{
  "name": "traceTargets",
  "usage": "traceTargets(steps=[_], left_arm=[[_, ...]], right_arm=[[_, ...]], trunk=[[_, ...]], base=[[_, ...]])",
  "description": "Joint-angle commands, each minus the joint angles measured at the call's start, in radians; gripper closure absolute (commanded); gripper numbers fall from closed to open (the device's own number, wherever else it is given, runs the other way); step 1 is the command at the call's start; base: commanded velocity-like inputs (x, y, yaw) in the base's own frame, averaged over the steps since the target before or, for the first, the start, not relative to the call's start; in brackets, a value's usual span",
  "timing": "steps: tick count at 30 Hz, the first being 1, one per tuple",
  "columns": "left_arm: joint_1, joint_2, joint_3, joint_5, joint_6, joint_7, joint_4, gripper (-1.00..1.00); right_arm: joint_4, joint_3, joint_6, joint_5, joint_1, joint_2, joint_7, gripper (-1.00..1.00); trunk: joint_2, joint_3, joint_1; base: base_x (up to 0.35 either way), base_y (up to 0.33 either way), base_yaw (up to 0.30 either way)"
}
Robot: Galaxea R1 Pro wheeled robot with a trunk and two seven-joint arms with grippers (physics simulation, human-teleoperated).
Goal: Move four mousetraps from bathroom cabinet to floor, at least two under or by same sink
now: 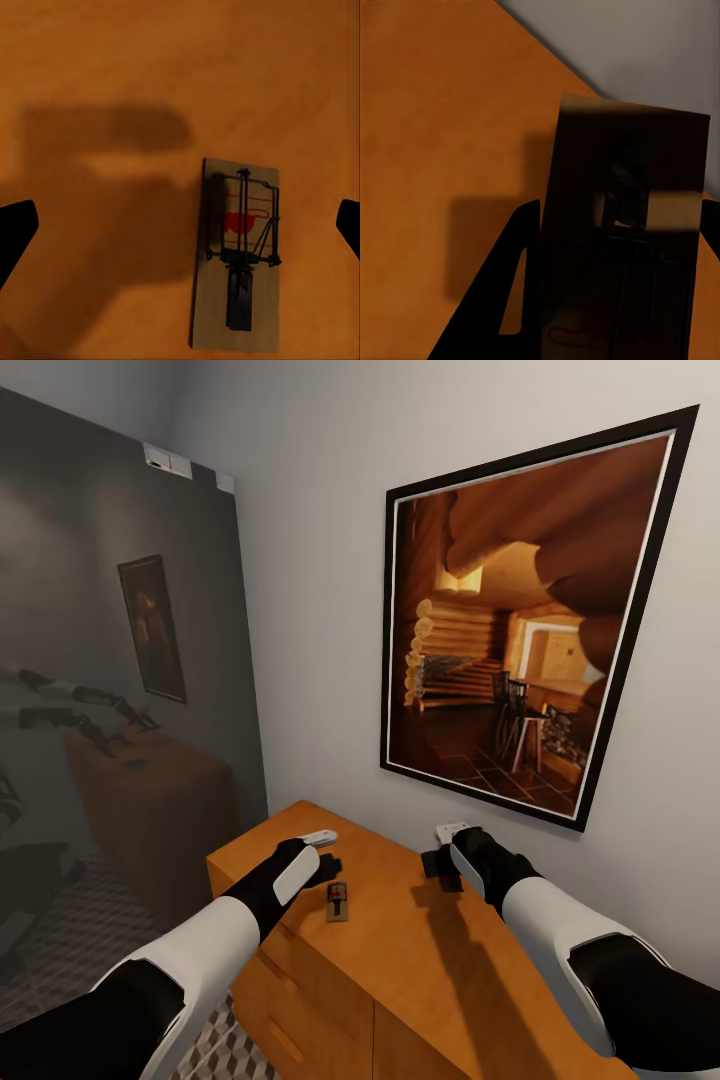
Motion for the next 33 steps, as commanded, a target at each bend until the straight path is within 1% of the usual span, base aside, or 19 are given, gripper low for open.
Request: traceTargets(steps=[1,4,8,28,33], left_arm=[[-0.001,0.0,-0.003,0.005,0.003,-0.005,0.0,-1.0],[-0.001,0.0,-0.003,0.004,0.003,-0.025,0.001,-1.0],[-0.001,0.0,-0.003,0.004,0.003,-0.037,0.002,-1.0],[-0.001,0.0,-0.003,0.004,0.001,-0.043,0.003,-1.0],[-0.001,0.0,-0.003,0.004,0.002,-0.043,0.003,-1.0]], right_arm=[[-0.001,0.008,0.004,-0.012,-0.001,-0.001,-0.001,1.0],[-0.001,0.008,0.004,-0.012,-0.001,-0.001,-0.001,1.0],[-0.001,0.008,0.004,-0.012,-0.001,-0.001,-0.001,1.0],[-0.001,0.009,0.004,-0.013,-0.001,-0.001,-0.001,1.0],[-0.001,0.009,0.004,-0.012,-0.001,-0.001,-0.001,1.0]], trunk=[[-0.001,-0.002,0.0],[-0.001,-0.002,0.0],[-0.001,-0.002,0.0],[-0.001,-0.002,0.0],[-0.001,-0.002,0.0]], base=[[0.0,0.0,0.0],[0.0,0.0,0.0],[0.0,0.0,0.0],[0.0,-0.001,0.0],[-0.09,-0.124,0.0]])
